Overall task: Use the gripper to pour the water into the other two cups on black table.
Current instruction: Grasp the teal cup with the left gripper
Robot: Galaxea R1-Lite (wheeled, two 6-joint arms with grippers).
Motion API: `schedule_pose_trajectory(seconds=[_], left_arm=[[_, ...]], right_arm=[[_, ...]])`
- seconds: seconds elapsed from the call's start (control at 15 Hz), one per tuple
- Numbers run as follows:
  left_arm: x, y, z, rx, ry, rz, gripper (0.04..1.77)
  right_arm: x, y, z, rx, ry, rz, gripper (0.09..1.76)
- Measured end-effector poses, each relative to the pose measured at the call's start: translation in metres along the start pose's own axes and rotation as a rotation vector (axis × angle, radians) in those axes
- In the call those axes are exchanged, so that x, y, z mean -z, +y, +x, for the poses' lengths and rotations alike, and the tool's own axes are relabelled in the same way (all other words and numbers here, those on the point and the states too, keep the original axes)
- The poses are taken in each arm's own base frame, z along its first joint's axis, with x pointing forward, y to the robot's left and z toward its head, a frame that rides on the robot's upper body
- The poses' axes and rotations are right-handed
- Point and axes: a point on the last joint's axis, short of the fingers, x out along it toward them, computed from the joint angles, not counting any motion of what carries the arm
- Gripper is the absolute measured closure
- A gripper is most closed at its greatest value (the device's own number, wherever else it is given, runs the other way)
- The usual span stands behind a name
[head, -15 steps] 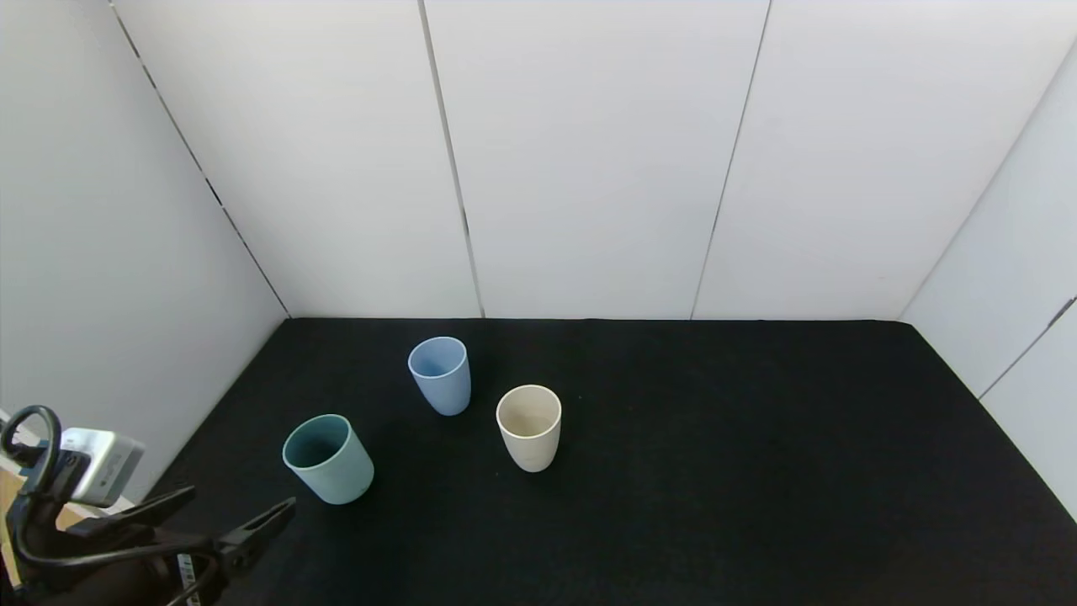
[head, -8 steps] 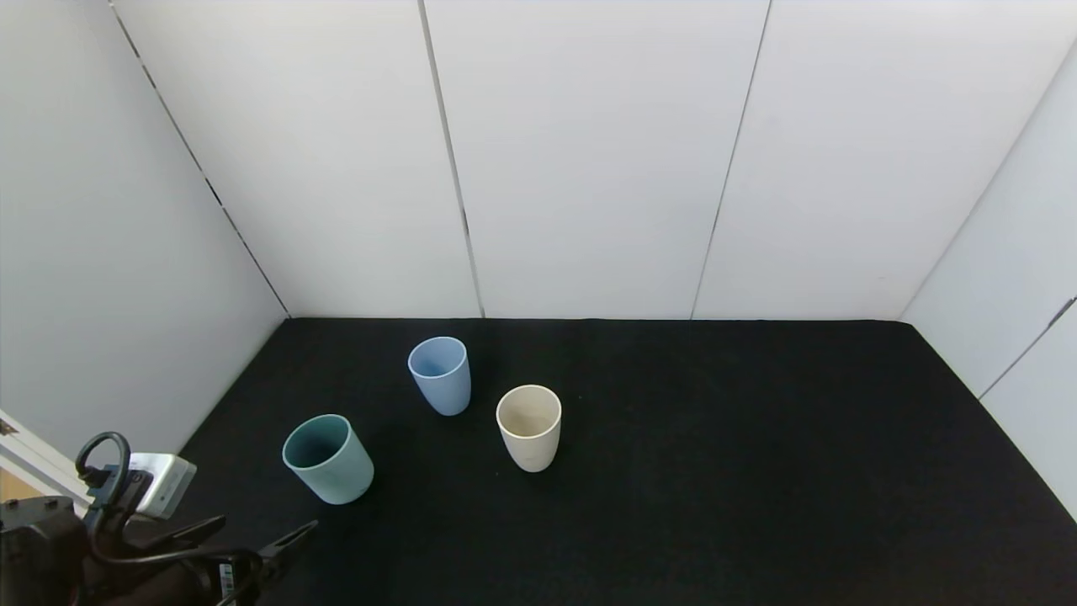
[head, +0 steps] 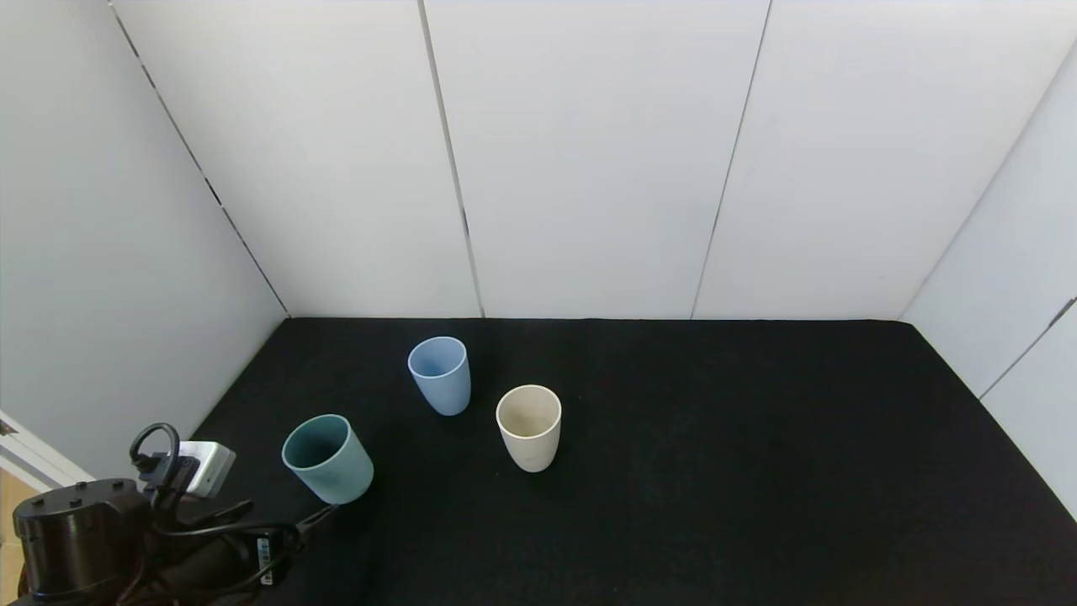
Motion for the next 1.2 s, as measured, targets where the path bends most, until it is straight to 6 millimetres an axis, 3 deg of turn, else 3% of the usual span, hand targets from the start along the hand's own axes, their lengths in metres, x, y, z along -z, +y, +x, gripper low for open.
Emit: schedule_pose_trajectory(seconds=[0.53,1.2], left_arm=[[0.007,0.003,0.037,0.046,-0.035,0.018,0.09],[-0.016,0.005,0.062,0.047,-0.153,0.036,0.09]], right_arm=[[0.000,0.000,0.000,0.000,0.000,-0.001,0.14],[0.000,0.000,0.000,0.000,0.000,0.000,0.14]])
